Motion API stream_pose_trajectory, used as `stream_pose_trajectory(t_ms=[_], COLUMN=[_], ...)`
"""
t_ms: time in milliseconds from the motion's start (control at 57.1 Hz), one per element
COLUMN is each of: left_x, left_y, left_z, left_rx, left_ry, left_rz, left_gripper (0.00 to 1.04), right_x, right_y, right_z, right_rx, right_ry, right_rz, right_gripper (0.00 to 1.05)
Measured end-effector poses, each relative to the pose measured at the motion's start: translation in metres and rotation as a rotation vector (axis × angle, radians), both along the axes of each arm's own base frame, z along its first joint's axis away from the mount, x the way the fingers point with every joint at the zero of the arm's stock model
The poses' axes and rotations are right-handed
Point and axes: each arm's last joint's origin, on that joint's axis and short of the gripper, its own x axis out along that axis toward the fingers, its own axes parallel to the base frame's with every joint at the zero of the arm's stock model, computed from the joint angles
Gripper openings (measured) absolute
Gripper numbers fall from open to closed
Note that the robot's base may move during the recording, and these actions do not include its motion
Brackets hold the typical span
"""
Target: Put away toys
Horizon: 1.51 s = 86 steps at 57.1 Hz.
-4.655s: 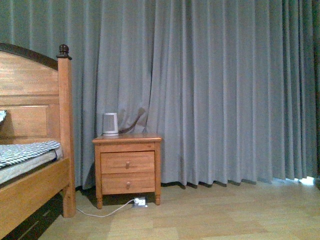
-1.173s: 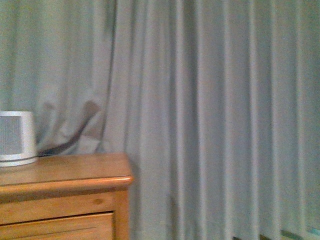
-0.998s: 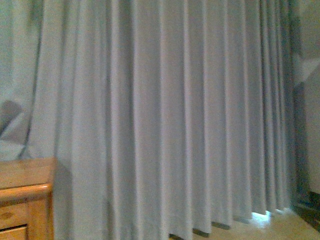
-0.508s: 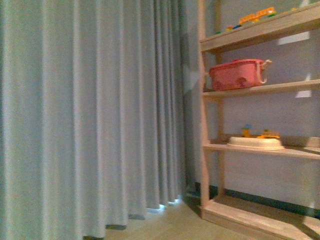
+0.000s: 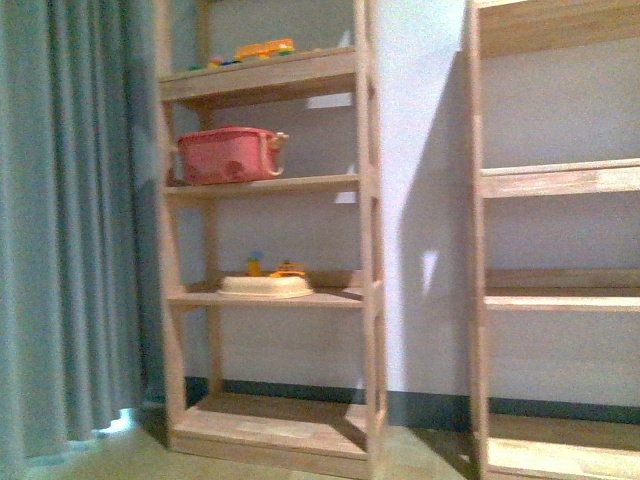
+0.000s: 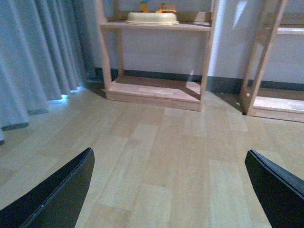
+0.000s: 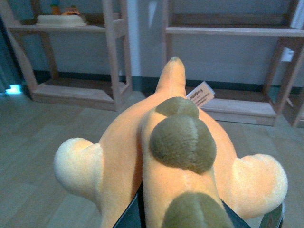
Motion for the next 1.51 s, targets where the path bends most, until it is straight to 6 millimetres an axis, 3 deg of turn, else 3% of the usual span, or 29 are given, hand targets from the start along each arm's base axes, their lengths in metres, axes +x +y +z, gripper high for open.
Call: stream_pose_trajectory(t_ms=[1505], left_x=[0.0], left_y=[-0.0001], left_z=[0.0001], left_rx=[0.0], left_ry=[-0.001], left_rz=[-0.003], left_gripper=[0.98], right_x=[0.0], right_y=[-0.0002], right_z=[0.0], right_rx=[0.0], right_ry=[0.0], right_rz=[-0.003], right_gripper=[0.08])
